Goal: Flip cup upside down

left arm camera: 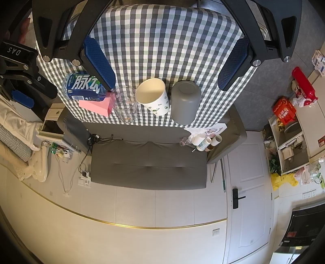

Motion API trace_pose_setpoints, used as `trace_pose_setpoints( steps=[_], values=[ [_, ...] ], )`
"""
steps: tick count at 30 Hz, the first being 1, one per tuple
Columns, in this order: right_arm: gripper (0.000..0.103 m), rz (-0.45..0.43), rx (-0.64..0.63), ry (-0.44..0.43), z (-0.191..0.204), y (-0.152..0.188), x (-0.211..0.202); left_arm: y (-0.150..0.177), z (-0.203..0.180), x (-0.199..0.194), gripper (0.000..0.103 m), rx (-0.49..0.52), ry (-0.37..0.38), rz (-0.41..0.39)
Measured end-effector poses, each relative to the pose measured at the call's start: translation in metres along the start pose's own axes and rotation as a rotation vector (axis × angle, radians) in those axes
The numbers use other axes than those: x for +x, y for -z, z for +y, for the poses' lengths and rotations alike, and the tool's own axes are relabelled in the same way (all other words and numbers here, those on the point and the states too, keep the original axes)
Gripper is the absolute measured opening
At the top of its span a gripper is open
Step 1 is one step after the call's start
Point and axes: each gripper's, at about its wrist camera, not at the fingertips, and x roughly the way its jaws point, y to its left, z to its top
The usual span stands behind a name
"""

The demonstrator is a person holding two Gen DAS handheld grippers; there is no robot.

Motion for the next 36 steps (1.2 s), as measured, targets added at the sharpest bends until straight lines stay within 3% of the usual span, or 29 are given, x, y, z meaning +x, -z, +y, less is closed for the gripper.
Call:
trace_pose_setpoints(
  steps=[22, 28, 36],
  values=[
    [0.103, 0.005, -0.007, -0.007, 0.004, 0.000, 0.000, 0.000, 0.001, -0.001, 0.103, -0.007, 0.010, 0.002],
    [0.103, 0.004, -0.068, -0.008, 0.016, -0.003, 0.001, -0.001, 0.000, 0.000, 0.103, 0.000, 0.004, 0.004],
    [0.103, 0.023, -0.102, -0.022, 0.025, -0.009, 0.024, 0.001, 0.011, 0.016, 0.103, -0.027, -0.001, 0.055]
  ],
)
